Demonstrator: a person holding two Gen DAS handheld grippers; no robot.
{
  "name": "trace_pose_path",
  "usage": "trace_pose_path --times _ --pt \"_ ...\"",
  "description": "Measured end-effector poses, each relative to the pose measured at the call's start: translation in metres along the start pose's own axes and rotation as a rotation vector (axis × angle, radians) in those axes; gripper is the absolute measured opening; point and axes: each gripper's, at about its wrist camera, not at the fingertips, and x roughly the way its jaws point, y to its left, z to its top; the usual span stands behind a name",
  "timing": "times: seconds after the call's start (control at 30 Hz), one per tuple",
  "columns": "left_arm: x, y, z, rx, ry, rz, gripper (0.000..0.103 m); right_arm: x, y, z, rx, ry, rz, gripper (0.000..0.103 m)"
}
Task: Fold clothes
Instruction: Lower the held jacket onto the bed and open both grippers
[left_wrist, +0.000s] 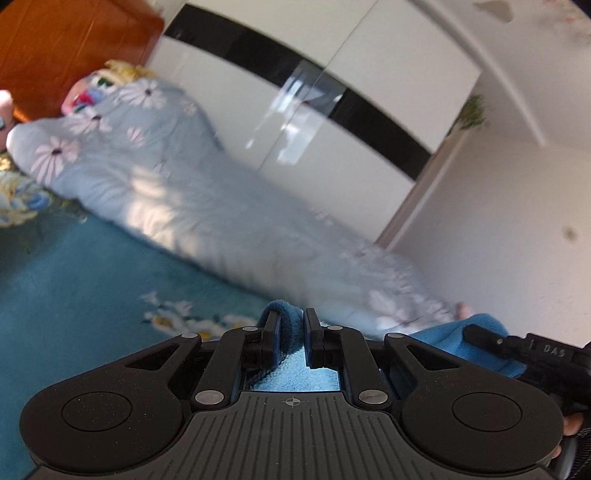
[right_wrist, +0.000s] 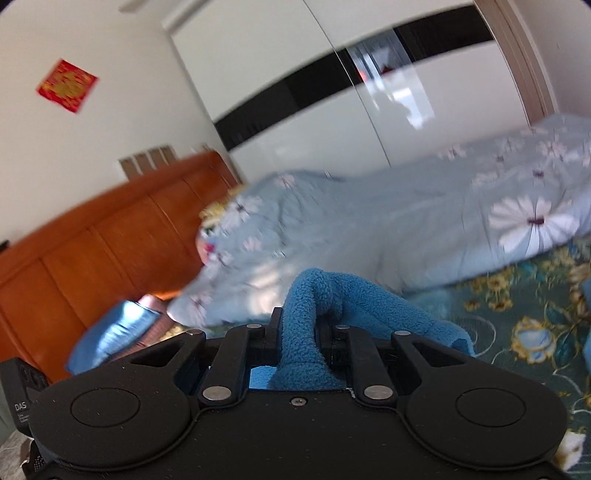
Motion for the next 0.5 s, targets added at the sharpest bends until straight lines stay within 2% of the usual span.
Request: trace_pose_path --times 0.13,0.27,0.5 --pt "0.053 0.025 -0.001 -0.021 0.054 0.041 0.010 0.066 -0.031 -0.008 0.038 0.064 -0.045 0.015" --pt "0.100 0.048 -0.003 -0.043 0.086 0.077 0.010 0.113 -0.057 -0.013 0.067 0.099 -0.083 0.015" --pt "0.152 0.061 -0.021 -0.007 0.186 0.152 0.010 0.182 -0.102 -0.038 0.100 0.211 -0.173 0.015"
